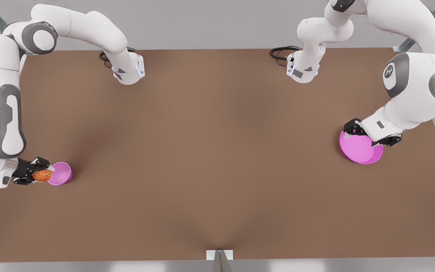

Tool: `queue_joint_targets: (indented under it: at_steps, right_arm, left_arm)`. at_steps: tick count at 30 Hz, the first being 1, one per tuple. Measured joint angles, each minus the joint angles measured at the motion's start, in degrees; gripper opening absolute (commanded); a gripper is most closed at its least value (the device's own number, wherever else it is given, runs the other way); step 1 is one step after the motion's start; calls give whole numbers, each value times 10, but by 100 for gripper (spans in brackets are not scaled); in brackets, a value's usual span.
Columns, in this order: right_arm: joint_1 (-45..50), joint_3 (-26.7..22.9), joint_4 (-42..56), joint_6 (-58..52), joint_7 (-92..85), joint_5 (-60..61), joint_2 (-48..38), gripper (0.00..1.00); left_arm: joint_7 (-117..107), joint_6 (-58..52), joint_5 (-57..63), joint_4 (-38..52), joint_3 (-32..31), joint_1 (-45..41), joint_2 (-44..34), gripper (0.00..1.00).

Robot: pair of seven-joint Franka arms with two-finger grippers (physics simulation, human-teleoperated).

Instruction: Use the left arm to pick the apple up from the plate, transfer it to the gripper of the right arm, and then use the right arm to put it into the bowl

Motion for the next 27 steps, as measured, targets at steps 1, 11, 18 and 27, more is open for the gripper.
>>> queue_joint_targets:
  at_steps: [1,11,18,27]
  right_arm:
    - [0,0,2,2,-2,-2,3,75]
    - [-6,2,-5,-3,-15,8,15,100]
    - [2,89,37,-36,-8,-14,-40,100]
    - [489,-218,-21,-217,188,-32,-381,100]
  left_arm:
    - [-10,0,0,0,0,0,1,100]
    - [-89,0,1,0,0,0,4,100]
    - [-124,0,1,0,0,-1,4,100]
    - [-151,0,0,17,-2,-3,26,100]
